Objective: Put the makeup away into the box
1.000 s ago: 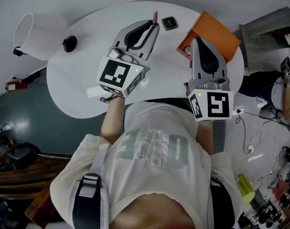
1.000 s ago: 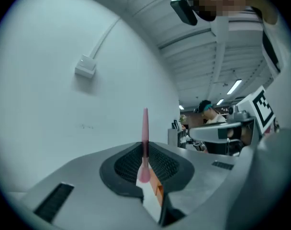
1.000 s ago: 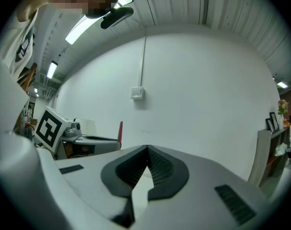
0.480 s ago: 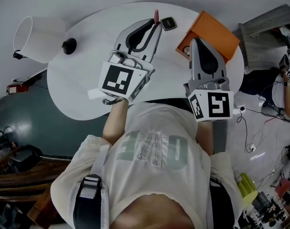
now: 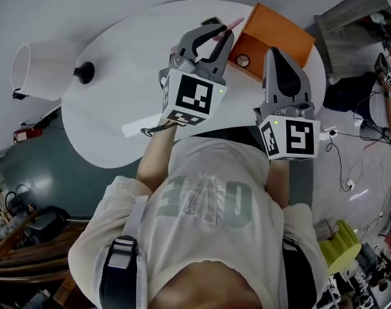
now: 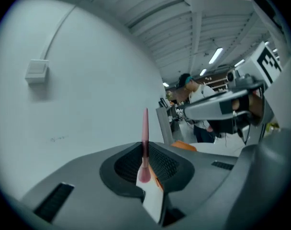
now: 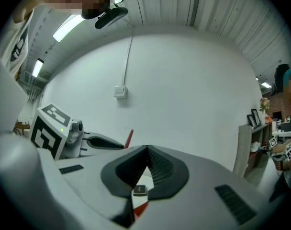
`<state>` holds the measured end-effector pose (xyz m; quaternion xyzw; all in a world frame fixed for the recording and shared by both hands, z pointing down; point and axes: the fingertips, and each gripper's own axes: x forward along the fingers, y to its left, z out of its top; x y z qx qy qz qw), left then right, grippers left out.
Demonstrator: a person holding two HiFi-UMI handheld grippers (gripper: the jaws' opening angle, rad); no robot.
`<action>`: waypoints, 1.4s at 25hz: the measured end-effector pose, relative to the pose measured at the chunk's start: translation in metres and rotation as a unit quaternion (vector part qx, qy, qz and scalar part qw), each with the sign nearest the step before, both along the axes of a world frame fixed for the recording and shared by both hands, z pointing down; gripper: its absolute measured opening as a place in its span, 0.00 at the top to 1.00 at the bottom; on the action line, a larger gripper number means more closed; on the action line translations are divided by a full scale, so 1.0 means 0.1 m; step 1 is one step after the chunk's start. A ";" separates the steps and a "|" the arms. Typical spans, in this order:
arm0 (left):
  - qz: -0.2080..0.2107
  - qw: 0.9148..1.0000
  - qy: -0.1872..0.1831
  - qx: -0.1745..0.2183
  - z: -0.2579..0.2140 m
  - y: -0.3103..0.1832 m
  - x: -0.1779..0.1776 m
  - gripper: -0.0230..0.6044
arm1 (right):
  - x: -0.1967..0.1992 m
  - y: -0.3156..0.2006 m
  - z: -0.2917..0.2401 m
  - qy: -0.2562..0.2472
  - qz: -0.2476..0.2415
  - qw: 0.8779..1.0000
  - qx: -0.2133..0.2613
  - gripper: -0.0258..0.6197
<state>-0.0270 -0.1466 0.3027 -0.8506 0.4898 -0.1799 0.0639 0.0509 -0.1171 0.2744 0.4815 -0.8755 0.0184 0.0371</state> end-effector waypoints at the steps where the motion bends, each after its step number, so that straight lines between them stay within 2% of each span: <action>1: 0.009 1.000 -0.022 -0.004 0.08 -0.04 0.11 0.88 | 0.09 -0.02 0.02 -0.001 0.009 1.000 -0.003 0.96; 5: 0.070 0.994 -0.073 -0.033 0.44 -0.12 0.45 0.88 | 0.35 -0.05 0.11 -0.008 0.057 0.998 -0.019 0.96; 8: 0.118 0.984 -0.128 -0.048 0.78 -0.18 0.74 0.88 | 0.57 -0.06 0.19 -0.007 0.087 0.996 -0.029 0.96; 11: 0.170 0.965 -0.190 -0.057 1.13 -0.25 1.06 0.88 | 0.84 -0.07 0.29 -0.004 0.116 0.992 -0.042 0.96; 16: 0.250 0.925 -0.270 -0.099 1.70 -0.16 1.54 0.88 | 1.32 -0.06 0.47 -0.004 0.166 0.984 -0.066 0.96; 21: 0.299 0.892 -0.300 -0.158 2.14 0.08 1.67 0.88 | 1.59 -0.06 0.60 -0.012 0.193 0.978 -0.081 0.96; 27: 0.333 0.864 -0.332 -0.181 2.36 0.20 1.64 0.88 | 1.66 -0.05 0.75 -0.024 0.199 0.974 -0.102 0.96; 28: 0.338 0.860 -0.334 -0.184 2.38 0.22 1.63 0.88 | 1.65 -0.05 0.76 -0.025 0.198 0.974 -0.104 0.96; 30: 0.342 0.859 -0.329 -0.191 2.38 0.24 1.62 0.88 | 1.62 -0.05 0.78 -0.026 0.195 0.975 -0.106 0.96; 35: 0.332 0.869 -0.315 -0.190 2.36 0.23 1.67 0.88 | 1.54 -0.06 0.77 -0.028 0.184 0.977 -0.106 0.96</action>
